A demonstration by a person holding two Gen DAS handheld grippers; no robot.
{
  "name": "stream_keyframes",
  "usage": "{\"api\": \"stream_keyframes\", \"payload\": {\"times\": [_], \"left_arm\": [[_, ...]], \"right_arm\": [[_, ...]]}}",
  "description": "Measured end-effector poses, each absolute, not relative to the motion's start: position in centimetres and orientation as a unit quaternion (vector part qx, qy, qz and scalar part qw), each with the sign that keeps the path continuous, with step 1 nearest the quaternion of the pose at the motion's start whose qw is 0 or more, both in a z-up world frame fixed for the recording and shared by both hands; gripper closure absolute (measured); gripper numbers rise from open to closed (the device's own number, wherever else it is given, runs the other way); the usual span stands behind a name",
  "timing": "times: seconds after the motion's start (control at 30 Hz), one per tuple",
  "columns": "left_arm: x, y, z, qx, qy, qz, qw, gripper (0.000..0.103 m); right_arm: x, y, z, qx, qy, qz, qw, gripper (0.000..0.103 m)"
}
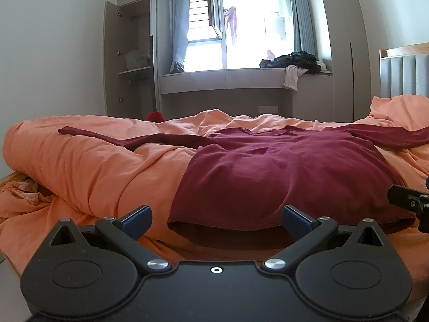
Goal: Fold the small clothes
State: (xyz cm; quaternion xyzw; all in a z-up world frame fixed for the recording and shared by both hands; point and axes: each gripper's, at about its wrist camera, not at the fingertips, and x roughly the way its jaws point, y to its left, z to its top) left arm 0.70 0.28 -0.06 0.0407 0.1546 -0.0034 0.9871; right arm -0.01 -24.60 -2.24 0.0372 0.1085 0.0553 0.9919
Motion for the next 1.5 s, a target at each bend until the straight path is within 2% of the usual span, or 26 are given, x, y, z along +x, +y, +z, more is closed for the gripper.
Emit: {"api": "stream_keyframes", "payload": {"times": [1.5], "left_arm": [[0.34, 0.24, 0.21, 0.045, 0.151, -0.007, 0.988, 0.0]], "right_arm": [[0.0, -24.62, -2.31, 0.035, 0.11, 0.056, 0.992, 0.0]]}}
